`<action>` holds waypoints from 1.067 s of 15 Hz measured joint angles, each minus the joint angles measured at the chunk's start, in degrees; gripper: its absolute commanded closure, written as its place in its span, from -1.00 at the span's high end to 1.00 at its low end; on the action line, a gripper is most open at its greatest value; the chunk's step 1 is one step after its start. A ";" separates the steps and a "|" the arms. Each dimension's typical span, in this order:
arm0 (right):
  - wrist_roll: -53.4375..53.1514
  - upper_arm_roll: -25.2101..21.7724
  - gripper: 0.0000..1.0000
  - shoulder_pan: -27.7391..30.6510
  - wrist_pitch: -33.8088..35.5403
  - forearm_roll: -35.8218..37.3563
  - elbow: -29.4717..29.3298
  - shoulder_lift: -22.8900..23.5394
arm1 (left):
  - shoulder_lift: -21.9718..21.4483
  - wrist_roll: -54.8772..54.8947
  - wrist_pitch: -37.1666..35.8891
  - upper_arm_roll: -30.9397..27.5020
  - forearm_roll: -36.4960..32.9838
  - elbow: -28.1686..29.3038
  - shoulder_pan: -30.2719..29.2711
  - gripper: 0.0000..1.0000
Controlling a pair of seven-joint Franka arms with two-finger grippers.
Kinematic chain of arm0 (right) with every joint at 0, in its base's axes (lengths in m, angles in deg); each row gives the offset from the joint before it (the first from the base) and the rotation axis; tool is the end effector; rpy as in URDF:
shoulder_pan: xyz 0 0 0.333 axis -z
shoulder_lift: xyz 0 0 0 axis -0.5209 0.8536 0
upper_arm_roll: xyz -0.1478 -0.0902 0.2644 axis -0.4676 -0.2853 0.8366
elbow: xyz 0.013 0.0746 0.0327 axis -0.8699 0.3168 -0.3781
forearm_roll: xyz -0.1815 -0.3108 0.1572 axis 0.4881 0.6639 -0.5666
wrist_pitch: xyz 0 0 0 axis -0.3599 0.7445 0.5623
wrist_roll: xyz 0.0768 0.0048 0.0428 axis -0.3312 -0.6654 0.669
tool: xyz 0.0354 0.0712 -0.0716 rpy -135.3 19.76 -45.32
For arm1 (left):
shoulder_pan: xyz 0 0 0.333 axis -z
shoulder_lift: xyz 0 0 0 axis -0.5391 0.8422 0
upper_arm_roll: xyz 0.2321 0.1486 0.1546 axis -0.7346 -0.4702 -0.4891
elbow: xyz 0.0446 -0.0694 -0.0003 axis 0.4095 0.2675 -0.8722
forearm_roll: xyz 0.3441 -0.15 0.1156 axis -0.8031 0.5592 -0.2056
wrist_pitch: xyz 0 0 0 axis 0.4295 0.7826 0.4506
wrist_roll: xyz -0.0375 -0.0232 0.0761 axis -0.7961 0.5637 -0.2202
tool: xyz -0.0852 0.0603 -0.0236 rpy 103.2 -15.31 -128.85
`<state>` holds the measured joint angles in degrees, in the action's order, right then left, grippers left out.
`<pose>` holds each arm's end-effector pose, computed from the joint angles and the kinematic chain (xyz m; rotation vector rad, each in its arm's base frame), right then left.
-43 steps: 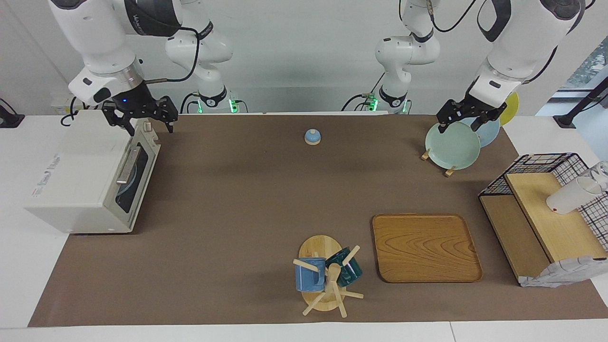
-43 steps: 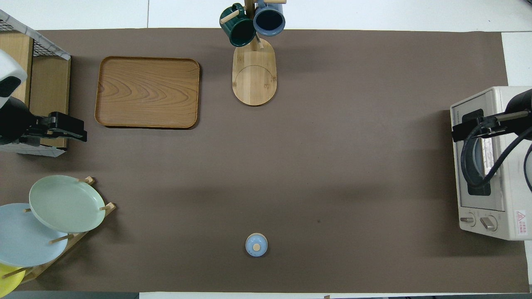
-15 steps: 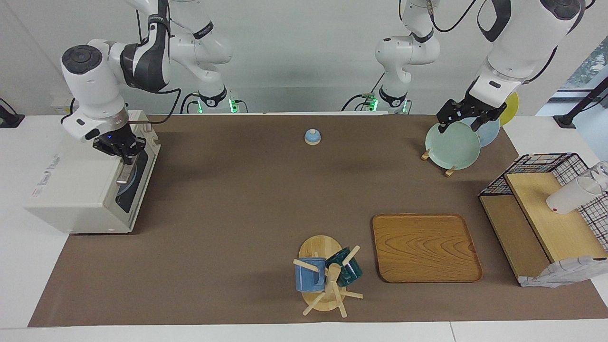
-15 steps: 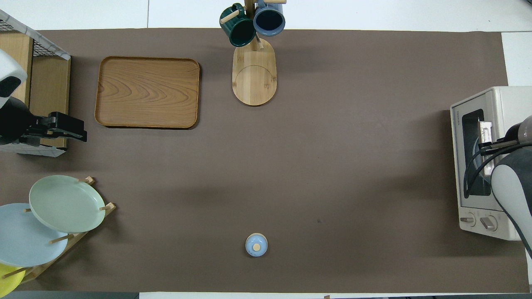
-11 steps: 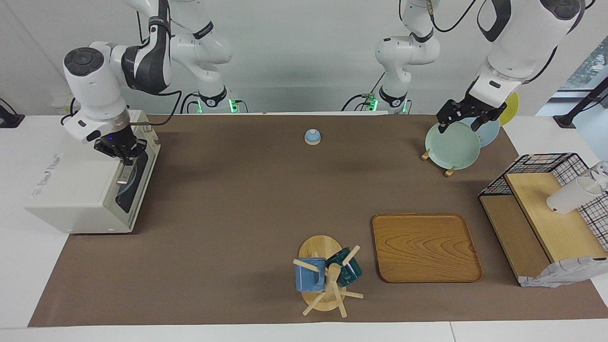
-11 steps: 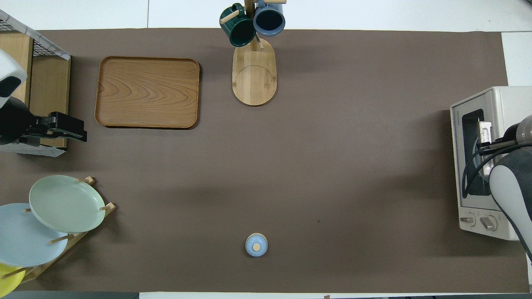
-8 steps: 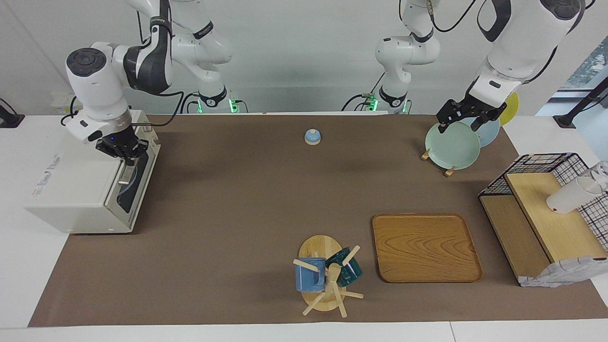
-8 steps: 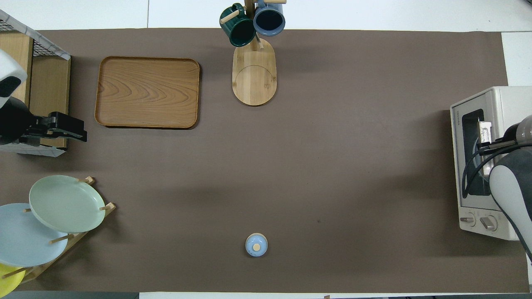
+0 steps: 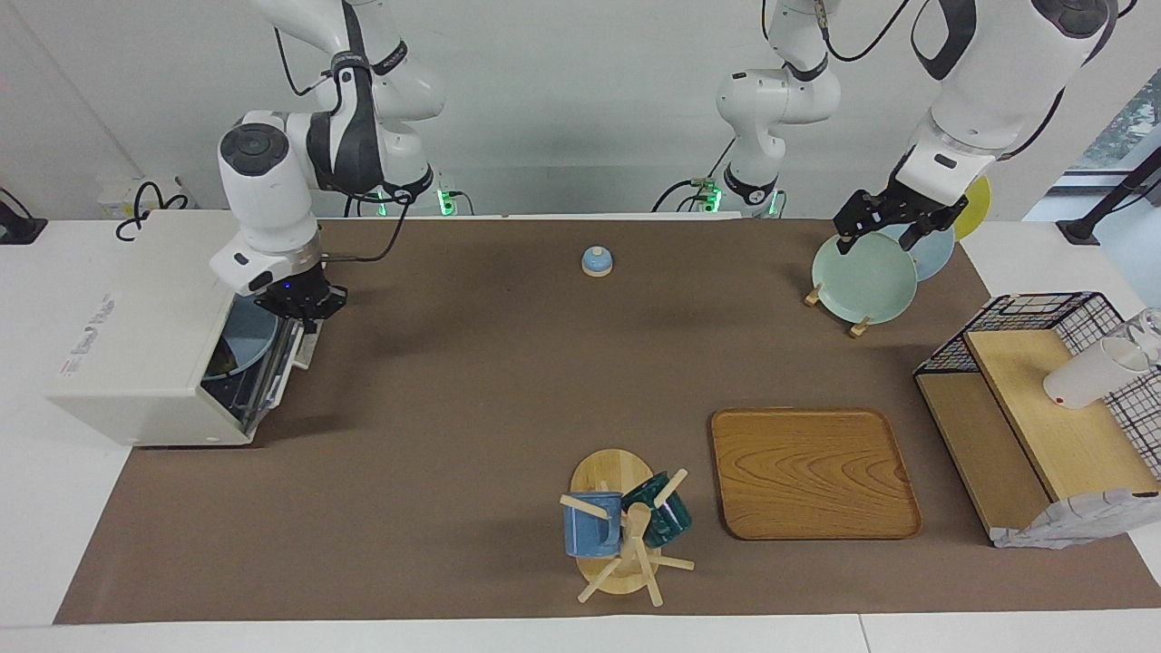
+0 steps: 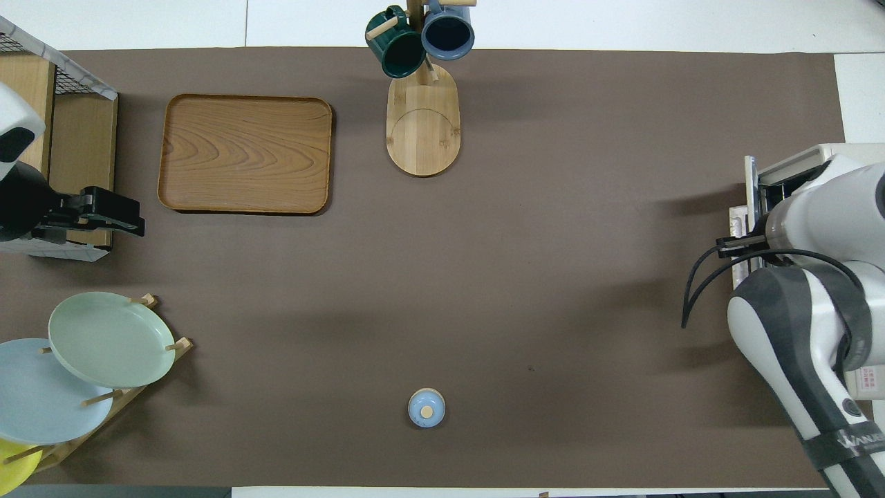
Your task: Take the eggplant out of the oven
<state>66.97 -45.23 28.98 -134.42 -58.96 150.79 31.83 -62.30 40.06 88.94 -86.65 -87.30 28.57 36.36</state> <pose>0.5337 -0.0003 0.4098 2.9718 0.1595 0.0343 0.5364 -0.0690 0.6100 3.1098 -0.0031 -0.1068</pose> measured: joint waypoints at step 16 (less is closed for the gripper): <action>-3.45 -0.08 -0.40 -1.66 -8.82 -5.89 -2.62 11.81 | 0.00 0.00 0.00 0.00 0.00 0.00 0.00 1.00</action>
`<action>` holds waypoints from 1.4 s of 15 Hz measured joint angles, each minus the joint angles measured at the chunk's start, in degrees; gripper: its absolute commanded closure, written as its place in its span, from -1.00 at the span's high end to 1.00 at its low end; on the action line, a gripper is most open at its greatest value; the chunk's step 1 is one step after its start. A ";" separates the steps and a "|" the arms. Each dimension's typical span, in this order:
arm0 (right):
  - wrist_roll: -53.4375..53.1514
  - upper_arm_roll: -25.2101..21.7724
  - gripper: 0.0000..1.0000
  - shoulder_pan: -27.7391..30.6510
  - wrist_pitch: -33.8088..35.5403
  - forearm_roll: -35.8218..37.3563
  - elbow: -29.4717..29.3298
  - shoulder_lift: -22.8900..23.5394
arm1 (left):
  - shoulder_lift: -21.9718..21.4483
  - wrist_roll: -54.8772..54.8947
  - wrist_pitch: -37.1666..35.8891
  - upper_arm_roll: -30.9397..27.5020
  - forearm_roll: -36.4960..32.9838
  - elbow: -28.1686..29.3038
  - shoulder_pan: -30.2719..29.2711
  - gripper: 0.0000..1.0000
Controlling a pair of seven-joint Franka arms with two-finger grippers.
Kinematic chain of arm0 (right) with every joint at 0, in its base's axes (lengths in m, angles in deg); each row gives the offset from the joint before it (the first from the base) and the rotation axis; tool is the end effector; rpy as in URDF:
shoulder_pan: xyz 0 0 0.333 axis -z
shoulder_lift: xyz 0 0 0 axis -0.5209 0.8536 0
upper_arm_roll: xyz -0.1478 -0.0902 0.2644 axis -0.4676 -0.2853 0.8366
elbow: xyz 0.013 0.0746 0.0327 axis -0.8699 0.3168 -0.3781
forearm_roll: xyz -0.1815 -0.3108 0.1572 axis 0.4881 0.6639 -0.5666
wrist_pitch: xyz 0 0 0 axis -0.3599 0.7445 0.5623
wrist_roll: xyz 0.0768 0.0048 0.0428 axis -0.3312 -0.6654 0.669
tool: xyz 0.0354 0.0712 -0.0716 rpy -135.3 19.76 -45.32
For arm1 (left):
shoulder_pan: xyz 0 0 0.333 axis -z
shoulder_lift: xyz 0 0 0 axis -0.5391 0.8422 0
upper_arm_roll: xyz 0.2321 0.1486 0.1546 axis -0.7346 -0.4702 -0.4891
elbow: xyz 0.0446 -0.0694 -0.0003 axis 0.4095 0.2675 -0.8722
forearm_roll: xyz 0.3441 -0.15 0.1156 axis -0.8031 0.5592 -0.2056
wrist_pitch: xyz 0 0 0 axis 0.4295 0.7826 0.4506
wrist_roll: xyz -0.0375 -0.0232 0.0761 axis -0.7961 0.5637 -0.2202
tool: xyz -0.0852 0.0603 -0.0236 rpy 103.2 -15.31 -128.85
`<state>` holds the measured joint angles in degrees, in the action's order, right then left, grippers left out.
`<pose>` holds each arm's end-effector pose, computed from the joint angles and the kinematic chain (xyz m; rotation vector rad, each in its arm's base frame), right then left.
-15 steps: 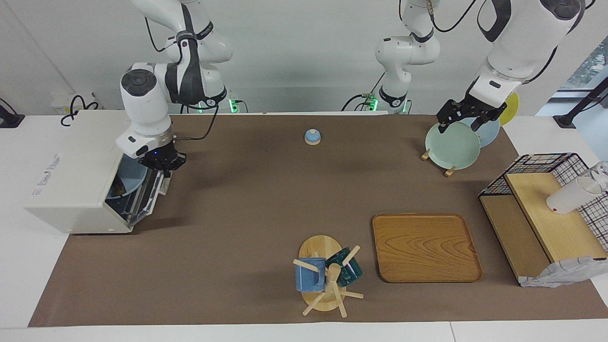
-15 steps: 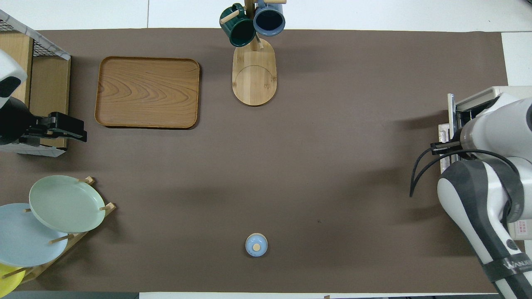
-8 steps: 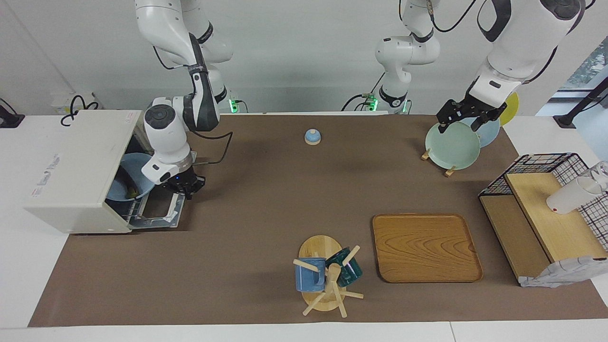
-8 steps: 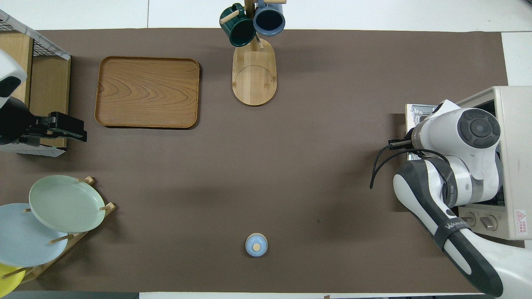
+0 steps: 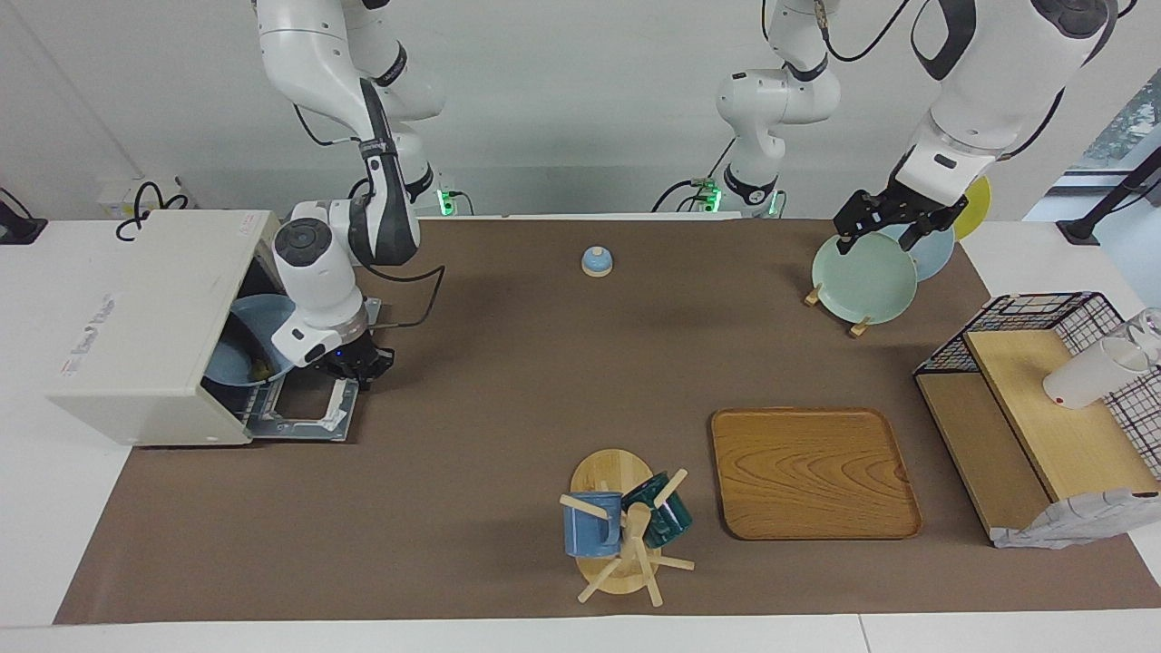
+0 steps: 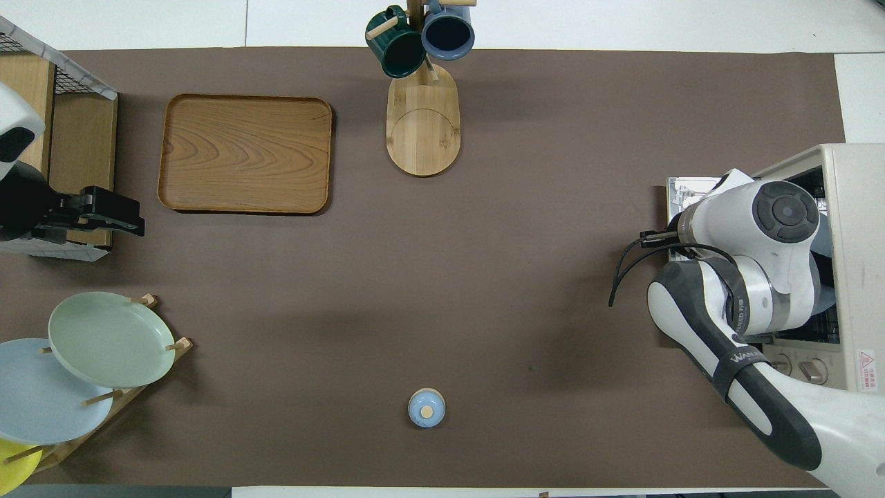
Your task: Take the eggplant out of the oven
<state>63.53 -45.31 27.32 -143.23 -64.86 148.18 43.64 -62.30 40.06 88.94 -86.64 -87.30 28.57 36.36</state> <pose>0.5690 0.0223 0.3295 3.0659 0.0472 0.0278 0.5364 -0.0691 0.6100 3.1098 -0.0034 -0.1068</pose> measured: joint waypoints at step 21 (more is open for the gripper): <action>5.82 -1.28 -0.28 5.45 9.72 0.24 0.83 -7.76 | 0.00 0.00 0.00 0.00 0.00 0.00 0.00 1.00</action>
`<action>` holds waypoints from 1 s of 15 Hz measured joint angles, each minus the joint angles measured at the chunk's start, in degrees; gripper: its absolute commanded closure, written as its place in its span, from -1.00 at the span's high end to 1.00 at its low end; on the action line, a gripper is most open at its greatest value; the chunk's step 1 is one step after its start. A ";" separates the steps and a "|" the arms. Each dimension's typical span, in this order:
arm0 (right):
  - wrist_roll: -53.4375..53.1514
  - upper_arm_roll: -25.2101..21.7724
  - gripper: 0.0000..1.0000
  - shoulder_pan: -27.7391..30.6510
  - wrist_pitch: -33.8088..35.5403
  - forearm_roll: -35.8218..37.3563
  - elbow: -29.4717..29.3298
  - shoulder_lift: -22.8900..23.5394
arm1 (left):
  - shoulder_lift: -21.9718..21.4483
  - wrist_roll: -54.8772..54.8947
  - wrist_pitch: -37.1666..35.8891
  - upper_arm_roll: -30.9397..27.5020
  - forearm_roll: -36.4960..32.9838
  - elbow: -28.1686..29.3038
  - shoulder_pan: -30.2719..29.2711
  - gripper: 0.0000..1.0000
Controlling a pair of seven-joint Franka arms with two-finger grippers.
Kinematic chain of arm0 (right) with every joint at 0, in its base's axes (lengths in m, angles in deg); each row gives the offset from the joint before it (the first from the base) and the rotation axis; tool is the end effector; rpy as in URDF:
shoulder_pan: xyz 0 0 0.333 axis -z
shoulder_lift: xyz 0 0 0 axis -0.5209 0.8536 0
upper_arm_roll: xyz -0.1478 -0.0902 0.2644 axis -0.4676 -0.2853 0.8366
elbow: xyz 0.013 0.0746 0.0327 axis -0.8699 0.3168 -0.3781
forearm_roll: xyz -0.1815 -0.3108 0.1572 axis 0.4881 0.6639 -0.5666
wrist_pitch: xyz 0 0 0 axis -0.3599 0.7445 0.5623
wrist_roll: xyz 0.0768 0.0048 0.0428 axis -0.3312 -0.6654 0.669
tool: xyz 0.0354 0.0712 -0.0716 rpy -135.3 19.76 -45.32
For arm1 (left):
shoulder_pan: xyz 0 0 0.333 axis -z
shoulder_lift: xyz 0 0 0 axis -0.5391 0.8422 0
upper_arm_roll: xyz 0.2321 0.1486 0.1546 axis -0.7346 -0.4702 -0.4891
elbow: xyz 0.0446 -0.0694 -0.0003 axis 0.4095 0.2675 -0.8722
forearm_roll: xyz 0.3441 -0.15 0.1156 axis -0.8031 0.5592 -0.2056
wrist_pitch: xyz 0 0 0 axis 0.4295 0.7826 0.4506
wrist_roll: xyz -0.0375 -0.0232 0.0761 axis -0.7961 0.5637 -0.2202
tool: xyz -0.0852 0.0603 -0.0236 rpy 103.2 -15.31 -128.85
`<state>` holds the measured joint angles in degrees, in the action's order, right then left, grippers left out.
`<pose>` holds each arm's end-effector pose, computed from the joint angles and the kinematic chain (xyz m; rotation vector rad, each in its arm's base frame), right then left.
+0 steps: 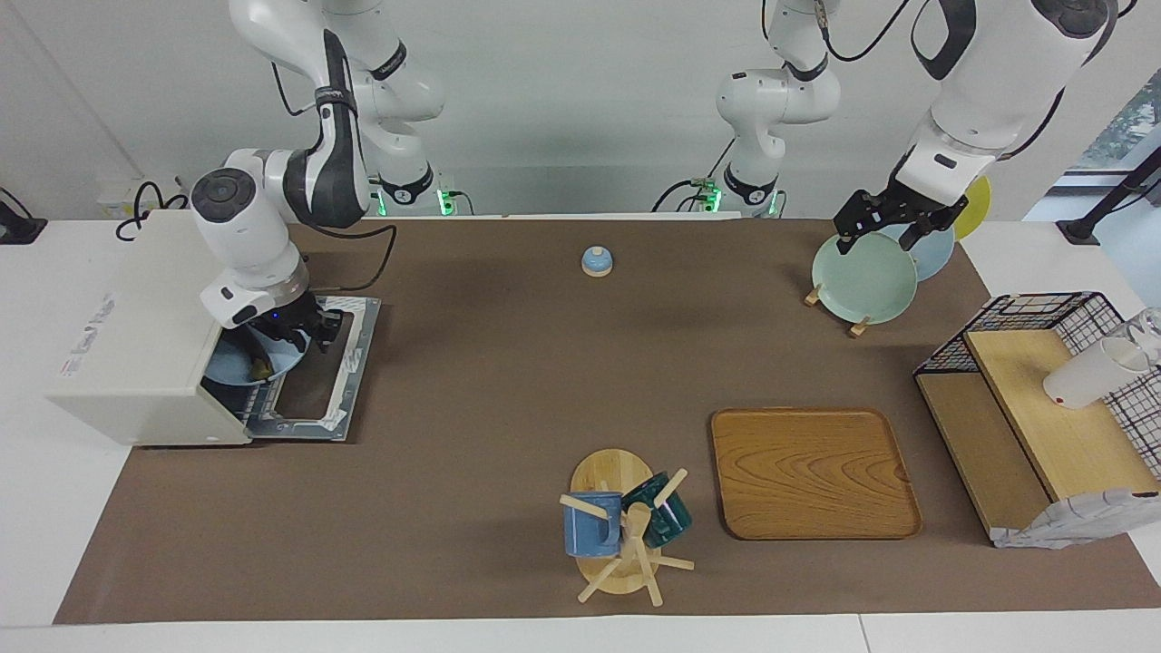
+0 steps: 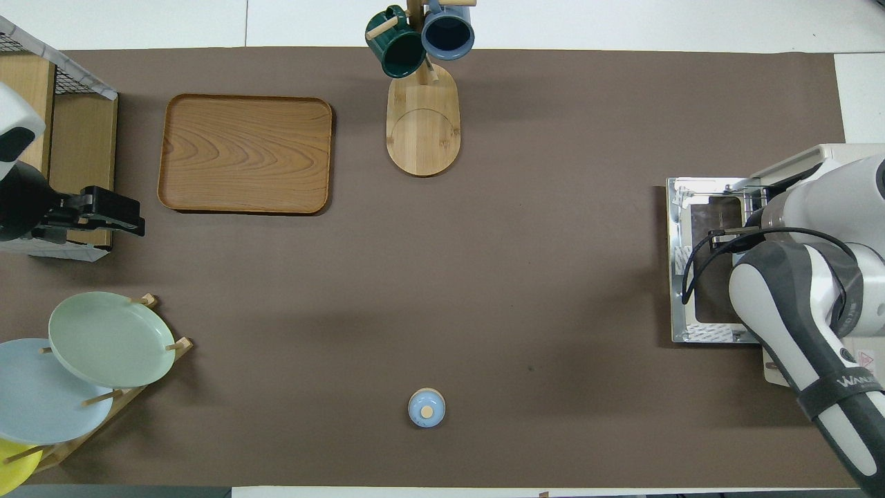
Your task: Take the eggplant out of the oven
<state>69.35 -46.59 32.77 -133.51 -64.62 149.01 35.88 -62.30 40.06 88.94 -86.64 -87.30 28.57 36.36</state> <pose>0.5421 -0.0451 0.3839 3.0575 0.0089 -0.0600 0.5364 -0.0691 0.6100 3.1098 -0.0034 -0.1068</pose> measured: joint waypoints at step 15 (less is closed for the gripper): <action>1.27 -0.01 -0.88 1.32 -0.12 0.02 1.69 -0.30 | 0.00 0.00 0.00 0.14 0.00 0.00 0.00 1.00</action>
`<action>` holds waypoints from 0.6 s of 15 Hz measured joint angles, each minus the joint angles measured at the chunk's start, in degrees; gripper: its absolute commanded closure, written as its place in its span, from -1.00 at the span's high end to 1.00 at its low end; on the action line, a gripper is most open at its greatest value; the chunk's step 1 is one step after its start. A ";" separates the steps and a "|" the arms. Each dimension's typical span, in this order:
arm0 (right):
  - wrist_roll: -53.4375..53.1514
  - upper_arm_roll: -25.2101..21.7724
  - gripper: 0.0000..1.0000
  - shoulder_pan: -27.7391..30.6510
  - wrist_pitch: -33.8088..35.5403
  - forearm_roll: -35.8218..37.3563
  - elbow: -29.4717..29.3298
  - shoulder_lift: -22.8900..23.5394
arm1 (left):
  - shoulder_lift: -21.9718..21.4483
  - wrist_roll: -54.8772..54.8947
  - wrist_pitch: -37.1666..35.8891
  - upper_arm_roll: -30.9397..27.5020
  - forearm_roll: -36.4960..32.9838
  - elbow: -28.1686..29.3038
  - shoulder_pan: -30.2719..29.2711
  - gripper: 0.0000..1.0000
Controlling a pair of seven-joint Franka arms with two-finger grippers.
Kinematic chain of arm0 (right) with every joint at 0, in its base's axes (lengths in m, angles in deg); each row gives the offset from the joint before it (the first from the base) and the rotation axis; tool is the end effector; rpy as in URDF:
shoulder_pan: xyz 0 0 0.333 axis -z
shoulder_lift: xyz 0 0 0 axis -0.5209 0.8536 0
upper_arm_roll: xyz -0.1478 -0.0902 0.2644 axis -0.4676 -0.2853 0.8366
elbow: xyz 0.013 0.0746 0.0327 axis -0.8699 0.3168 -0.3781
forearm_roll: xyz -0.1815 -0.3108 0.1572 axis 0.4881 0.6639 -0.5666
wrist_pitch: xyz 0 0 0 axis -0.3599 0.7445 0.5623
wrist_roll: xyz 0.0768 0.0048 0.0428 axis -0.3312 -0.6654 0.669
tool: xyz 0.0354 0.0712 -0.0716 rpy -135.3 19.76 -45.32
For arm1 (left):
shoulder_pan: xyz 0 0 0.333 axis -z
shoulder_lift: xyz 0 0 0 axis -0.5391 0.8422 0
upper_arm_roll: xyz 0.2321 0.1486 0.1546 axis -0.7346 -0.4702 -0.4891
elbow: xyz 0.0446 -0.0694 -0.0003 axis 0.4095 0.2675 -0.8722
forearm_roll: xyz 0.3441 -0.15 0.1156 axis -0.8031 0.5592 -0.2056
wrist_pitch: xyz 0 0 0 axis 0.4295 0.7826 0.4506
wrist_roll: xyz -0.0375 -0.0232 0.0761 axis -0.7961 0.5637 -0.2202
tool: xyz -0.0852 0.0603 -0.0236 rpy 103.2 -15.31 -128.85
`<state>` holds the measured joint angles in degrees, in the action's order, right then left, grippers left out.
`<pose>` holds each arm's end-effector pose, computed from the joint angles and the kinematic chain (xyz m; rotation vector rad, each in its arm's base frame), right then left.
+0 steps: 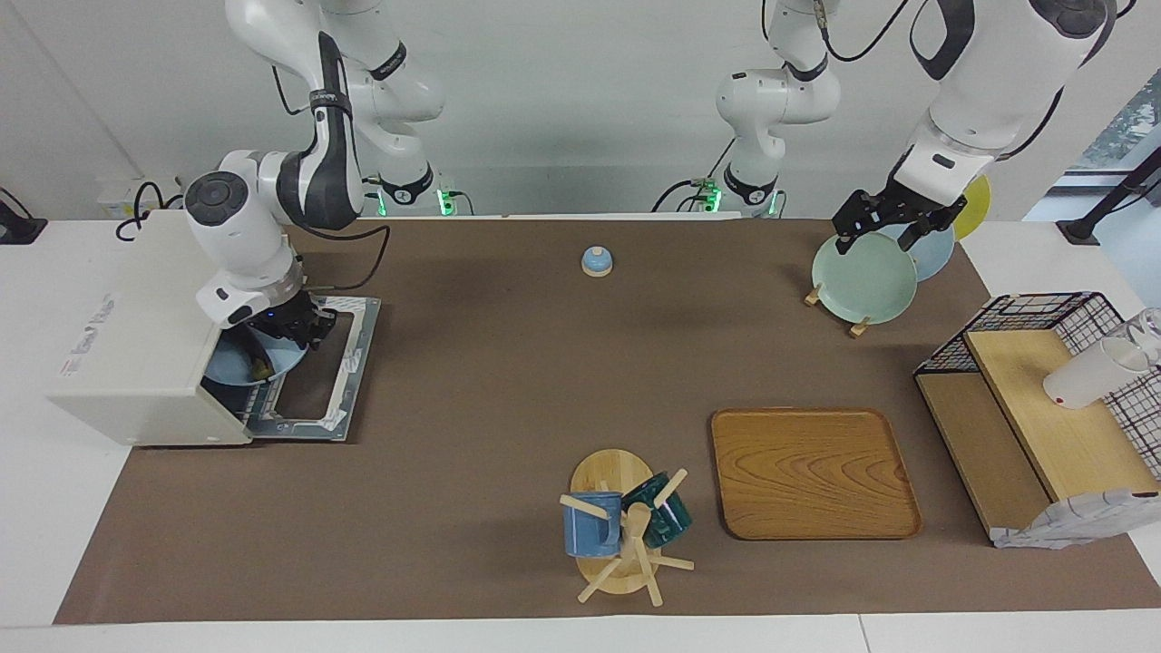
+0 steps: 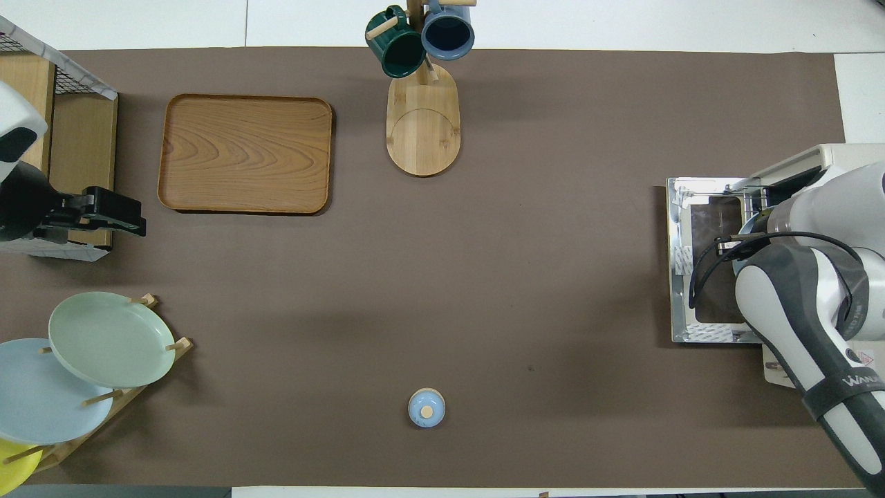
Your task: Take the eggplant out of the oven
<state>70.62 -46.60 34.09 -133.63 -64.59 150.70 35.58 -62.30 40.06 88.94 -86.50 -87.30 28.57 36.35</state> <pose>0.5330 -0.0569 0.3738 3.0596 0.0094 -0.0967 0.5363 -0.0704 0.6100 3.1100 -0.0069 -0.1068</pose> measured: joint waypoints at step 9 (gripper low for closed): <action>2.37 0.19 -1.00 -1.73 0.95 2.59 -0.37 -1.31 | 0.00 0.00 0.03 0.11 0.00 0.00 0.01 1.00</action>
<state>72.99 -46.41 32.36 -132.69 -62.01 150.32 34.27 -62.30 40.06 88.97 -86.39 -87.30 28.57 36.36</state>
